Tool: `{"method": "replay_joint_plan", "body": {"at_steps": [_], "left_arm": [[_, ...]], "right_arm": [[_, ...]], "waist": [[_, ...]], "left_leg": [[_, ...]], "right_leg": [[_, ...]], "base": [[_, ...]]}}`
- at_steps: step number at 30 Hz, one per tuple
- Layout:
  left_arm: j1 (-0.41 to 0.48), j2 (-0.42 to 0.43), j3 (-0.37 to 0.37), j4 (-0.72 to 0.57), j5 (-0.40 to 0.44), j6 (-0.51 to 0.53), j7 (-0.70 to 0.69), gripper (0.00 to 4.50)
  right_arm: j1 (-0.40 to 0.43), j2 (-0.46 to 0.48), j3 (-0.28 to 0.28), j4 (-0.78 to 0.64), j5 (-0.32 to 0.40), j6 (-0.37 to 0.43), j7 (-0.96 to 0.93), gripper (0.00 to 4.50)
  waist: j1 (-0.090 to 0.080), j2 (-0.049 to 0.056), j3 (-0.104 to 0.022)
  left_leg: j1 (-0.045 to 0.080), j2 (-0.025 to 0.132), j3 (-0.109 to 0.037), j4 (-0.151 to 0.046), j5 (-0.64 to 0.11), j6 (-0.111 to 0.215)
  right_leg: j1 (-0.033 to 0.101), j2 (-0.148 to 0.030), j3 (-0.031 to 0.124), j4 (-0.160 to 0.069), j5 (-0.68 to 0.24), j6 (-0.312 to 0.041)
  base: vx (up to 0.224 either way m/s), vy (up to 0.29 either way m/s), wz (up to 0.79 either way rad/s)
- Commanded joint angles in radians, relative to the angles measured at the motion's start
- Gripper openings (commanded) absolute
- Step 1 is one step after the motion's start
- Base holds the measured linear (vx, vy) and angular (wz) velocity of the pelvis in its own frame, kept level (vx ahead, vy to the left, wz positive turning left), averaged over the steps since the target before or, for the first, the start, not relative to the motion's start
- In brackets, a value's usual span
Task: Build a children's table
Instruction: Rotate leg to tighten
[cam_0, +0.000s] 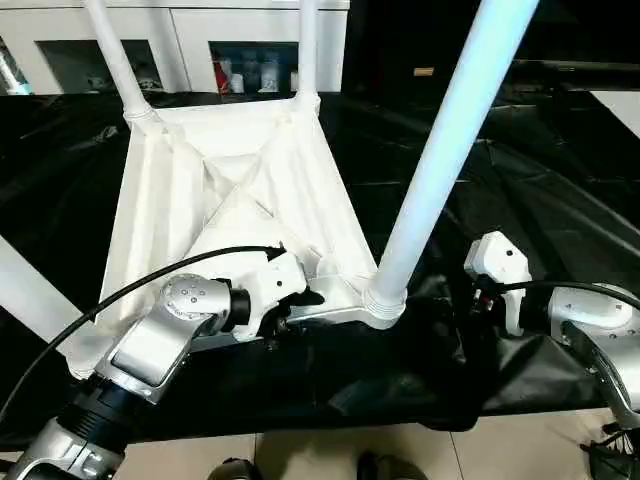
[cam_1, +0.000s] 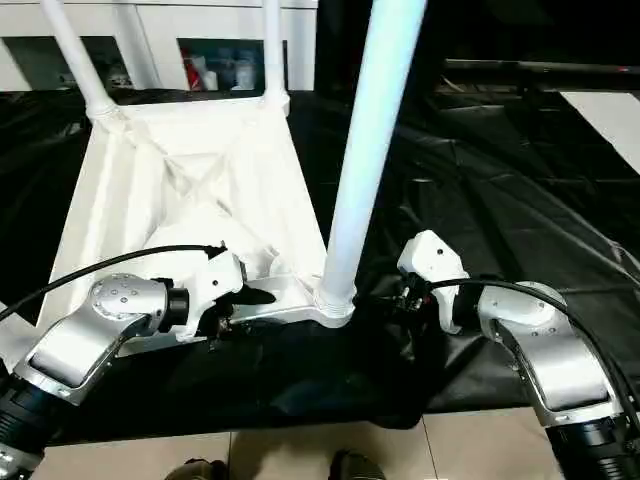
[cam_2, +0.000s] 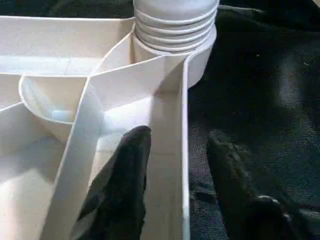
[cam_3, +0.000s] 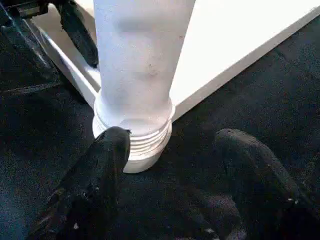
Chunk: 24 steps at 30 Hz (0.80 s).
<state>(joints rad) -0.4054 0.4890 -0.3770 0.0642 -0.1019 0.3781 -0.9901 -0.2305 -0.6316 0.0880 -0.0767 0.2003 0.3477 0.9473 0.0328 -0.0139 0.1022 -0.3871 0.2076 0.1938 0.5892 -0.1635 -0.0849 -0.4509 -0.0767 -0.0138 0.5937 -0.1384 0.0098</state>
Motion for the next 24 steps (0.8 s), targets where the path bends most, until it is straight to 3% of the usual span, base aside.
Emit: {"method": "replay_joint_plan", "body": {"at_steps": [1,7,13,16,21,24], "left_arm": [[-0.007,0.004,-0.011,0.019,0.013,0.015,-0.010,1.77],[-0.013,0.007,-0.016,0.027,0.017,0.027,-0.012,1.09],[-0.009,0.026,-0.030,0.017,0.022,0.043,-0.042,0.57],[-0.009,0.036,-0.037,0.016,0.029,0.044,-0.052,0.53],[-0.009,0.049,-0.053,0.021,0.045,0.042,-0.060,0.05],[-0.013,0.043,-0.057,0.031,0.057,0.037,-0.051,0.05]], "right_arm": [[0.005,-0.010,0.009,-0.020,0.005,0.010,0.006,3.10],[0.008,-0.006,0.012,-0.020,0.003,0.009,0.004,3.10],[0.011,-0.005,0.014,-0.017,0.003,0.008,0.003,3.10],[0.011,-0.005,0.014,-0.014,0.002,0.007,0.002,3.10],[0.010,-0.003,0.014,-0.011,-0.001,0.006,-0.002,3.10],[0.008,-0.002,0.015,-0.008,-0.002,0.005,-0.006,3.10]], "waist": [[0.002,0.000,-0.068],[0.003,0.001,-0.071],[0.002,0.002,-0.070],[0.002,0.003,-0.069],[0.002,0.004,-0.068],[0.001,0.004,-0.068]], "left_leg": [[0.016,0.007,-0.006,-0.071,-0.329,0.043],[0.014,0.007,-0.004,-0.069,-0.305,0.049],[0.014,0.007,-0.005,-0.070,-0.310,0.047],[0.016,0.007,-0.005,-0.070,-0.314,0.047],[0.015,0.006,-0.005,-0.070,-0.319,0.044],[0.015,0.006,-0.005,-0.071,-0.321,0.042]], "right_leg": [[0.053,-0.023,0.016,-0.082,-0.412,-0.141],[0.057,-0.022,0.016,-0.076,-0.350,-0.164],[0.057,-0.023,0.016,-0.077,-0.367,-0.160],[0.056,-0.023,0.016,-0.078,-0.372,-0.158],[0.056,-0.023,0.017,-0.079,-0.389,-0.151],[0.055,-0.022,0.016,-0.079,-0.386,-0.152]], "base": [[0.000,0.000,0.00],[0.000,0.000,0.00],[0.000,0.000,0.00],[0.000,0.000,0.00],[0.000,0.000,0.00],[0.000,0.000,0.00]]}}
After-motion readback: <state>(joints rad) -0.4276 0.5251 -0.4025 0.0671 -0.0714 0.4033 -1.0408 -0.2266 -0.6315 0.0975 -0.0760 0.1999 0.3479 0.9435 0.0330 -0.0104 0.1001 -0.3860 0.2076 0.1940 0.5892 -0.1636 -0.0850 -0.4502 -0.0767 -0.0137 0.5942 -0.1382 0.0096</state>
